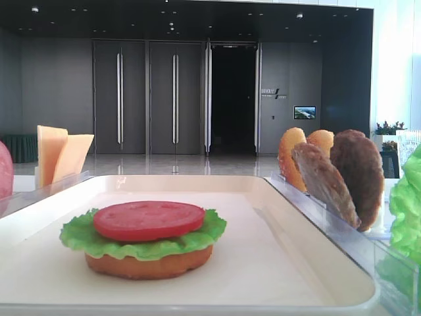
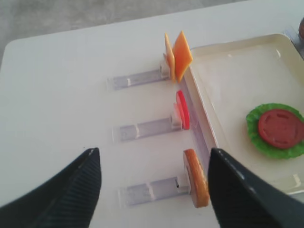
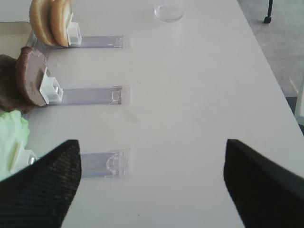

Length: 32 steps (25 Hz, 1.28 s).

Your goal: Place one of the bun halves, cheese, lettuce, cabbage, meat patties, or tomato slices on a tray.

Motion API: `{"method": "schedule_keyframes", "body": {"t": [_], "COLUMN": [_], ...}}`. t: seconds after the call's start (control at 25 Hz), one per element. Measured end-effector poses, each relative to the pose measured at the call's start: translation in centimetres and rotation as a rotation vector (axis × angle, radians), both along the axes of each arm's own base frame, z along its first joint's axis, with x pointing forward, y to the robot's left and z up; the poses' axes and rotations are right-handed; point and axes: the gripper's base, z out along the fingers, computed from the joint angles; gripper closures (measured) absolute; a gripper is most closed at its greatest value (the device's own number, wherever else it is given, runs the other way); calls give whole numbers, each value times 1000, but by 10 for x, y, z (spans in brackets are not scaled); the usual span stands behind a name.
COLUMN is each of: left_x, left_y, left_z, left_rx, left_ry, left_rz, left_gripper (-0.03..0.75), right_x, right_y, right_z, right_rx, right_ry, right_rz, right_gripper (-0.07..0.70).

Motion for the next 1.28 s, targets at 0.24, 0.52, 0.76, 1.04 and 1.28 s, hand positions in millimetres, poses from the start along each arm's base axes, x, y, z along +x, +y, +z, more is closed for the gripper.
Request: {"method": "schedule_keyframes", "body": {"t": [0.24,0.52,0.76,1.04,1.28], "left_x": [-29,-46,-52,-46,-46], "left_y": [-5,-10,-11,-10,-10], "left_z": [-54,-110,-135,-140,-140], "left_rx": [-13,-49,-53,-63,-63], "left_ry": [4,-64,-80,-94,-95], "left_rz": [-22,-37,-38,-28,-28], "left_gripper": [181,181,181,181,181], "right_x": [0,0,0,0,0], "right_y": [0,0,0,0,0], "right_z": [0,0,0,0,0], "right_rx": [0,0,0,0,-1], "right_ry": [0,0,0,0,0], "right_rz": [0,0,0,0,0], "right_gripper": [51,51,51,51,51]}}
